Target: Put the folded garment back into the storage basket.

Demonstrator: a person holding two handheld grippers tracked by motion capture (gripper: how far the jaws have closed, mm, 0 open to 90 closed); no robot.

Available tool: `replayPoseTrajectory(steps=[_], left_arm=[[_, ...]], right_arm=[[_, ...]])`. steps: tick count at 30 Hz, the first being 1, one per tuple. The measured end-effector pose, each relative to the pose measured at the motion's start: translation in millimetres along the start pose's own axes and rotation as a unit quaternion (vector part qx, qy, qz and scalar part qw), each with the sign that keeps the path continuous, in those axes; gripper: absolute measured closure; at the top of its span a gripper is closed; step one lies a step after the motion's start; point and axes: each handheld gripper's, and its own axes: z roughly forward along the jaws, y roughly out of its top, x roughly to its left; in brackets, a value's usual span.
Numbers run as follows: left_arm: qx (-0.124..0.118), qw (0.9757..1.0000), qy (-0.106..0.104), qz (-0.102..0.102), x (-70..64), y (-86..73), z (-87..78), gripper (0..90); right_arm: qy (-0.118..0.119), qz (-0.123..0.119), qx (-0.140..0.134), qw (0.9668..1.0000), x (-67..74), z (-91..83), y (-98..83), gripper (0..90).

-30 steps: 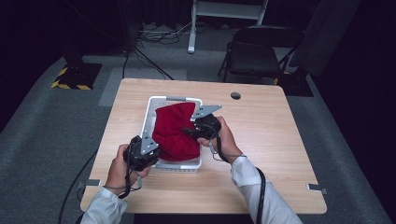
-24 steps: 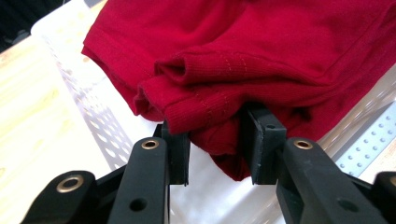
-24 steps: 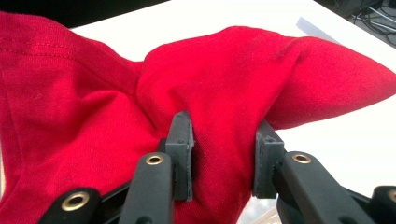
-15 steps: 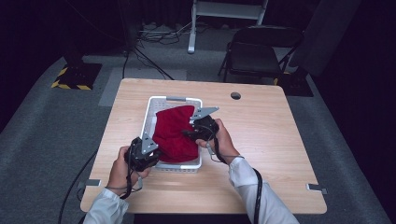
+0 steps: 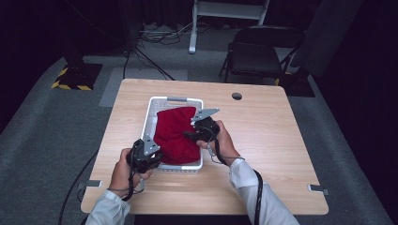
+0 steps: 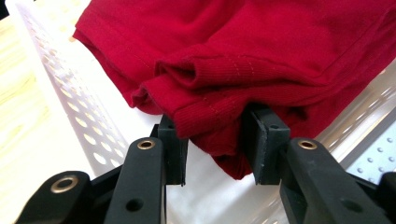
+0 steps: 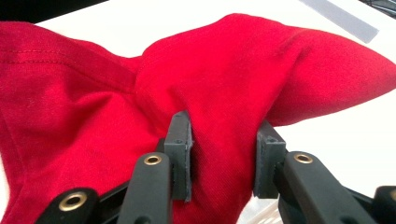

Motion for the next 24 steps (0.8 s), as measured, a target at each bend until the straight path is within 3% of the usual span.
replayPoseTrajectory(steps=[24], left_arm=[[0.003,1.0000,-0.001,-0.004,-2.5,-3.3,7.0,61.6]], right_arm=[[-0.007,0.012,0.019,0.9997,-4.5,5.7,-8.9,60.6]])
